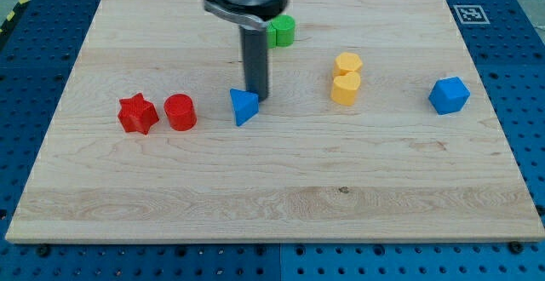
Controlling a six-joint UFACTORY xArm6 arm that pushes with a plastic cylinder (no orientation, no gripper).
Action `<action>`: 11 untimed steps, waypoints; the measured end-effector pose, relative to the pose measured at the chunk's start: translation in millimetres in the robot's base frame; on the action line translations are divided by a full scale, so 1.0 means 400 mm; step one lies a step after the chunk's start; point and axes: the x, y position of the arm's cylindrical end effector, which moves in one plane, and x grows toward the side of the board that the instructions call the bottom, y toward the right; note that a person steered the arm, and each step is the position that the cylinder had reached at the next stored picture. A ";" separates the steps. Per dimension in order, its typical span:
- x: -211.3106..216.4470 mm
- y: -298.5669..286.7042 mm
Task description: Push the triangle into the cube
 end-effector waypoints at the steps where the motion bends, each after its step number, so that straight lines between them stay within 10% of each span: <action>1: -0.046 -0.073; 3: 0.000 -0.195; 11: 0.153 0.556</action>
